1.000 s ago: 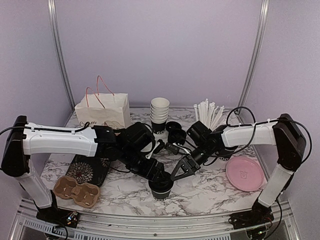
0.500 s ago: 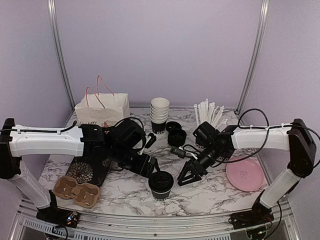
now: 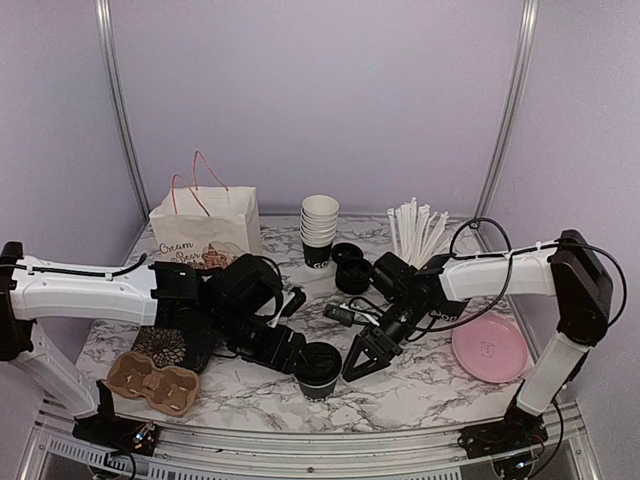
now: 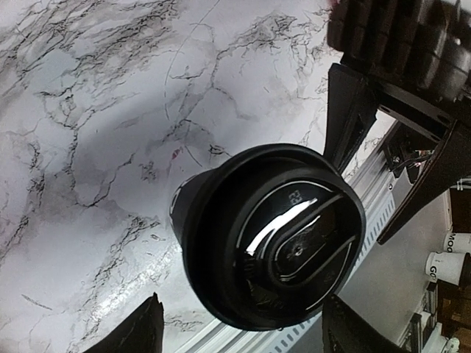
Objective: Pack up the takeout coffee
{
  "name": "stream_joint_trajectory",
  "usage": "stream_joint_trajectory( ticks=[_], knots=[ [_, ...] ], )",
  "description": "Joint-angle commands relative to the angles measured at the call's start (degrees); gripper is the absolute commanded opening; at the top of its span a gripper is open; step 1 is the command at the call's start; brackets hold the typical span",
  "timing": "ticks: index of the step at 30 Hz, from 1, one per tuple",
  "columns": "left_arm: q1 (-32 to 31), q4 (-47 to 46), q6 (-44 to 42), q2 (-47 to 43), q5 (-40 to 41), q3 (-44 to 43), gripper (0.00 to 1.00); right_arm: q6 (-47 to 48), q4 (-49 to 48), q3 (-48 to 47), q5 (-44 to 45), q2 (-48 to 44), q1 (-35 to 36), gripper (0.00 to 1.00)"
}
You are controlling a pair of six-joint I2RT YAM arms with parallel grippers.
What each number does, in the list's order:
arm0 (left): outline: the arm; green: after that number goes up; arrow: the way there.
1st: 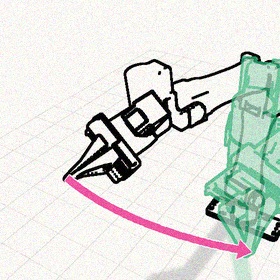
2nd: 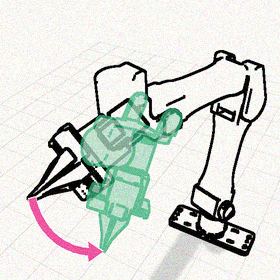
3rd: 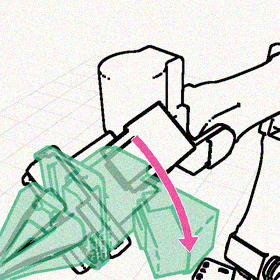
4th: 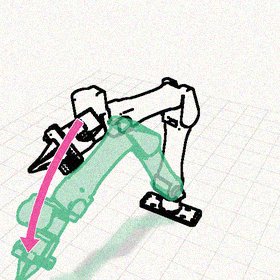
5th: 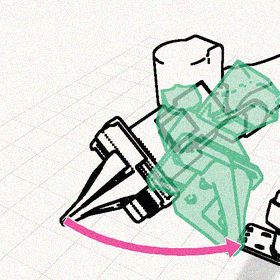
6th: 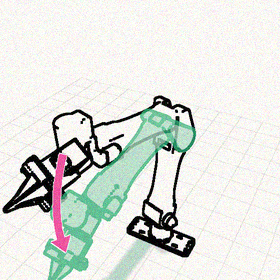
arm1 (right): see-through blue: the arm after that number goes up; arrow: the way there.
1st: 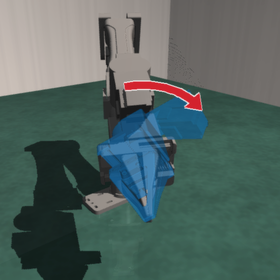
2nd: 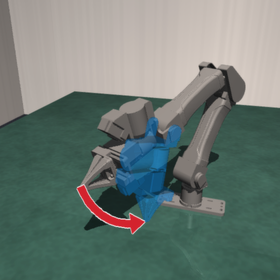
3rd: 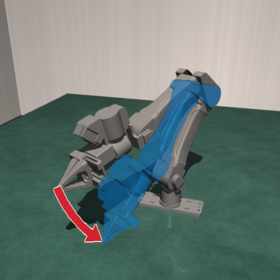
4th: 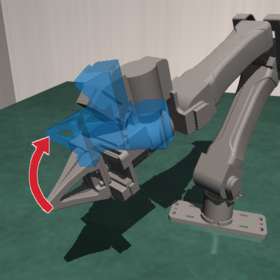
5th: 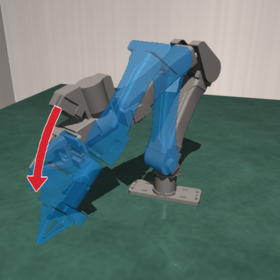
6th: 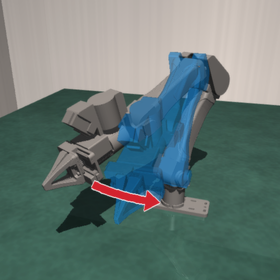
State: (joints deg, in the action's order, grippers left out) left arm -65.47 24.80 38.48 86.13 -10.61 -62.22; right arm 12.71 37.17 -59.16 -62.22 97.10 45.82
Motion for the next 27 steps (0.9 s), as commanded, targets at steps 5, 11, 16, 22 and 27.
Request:
stream_joint_trajectory(
  ticks=[5, 11, 16, 22, 27],
  knots=[
    [-0.4, -2.4, -0.6, 2.2, -1.6, -0.1, 0.70, -0.3, 0.0, -3.6, -2.9, 1.4, 0.4, 0.47],
    [-0.4, -3.3, -1.4, 4.6, -1.8, -0.8, 0.67, -1.6, -1.2, -4.3, -3.8, 2.6, 0.4, 0.46],
    [-0.5, -4.2, -1.4, 6.0, -2.3, -0.8, 0.67, -3.4, -2.5, -5.8, -5.9, 4.6, 0.4, 0.44],
    [-0.5, -5.1, -1.8, 7.7, -3.4, -0.1, 0.67, -5.3, -3.2, -7.7, -7.6, 7.1, 0.3, 0.44],
    [-0.5, -6.0, -2.2, 8.4, -3.6, 1.1, 0.67, -8.3, -4.7, -7.9, -5.9, 8.1, -0.5, 0.43]
  ],
)
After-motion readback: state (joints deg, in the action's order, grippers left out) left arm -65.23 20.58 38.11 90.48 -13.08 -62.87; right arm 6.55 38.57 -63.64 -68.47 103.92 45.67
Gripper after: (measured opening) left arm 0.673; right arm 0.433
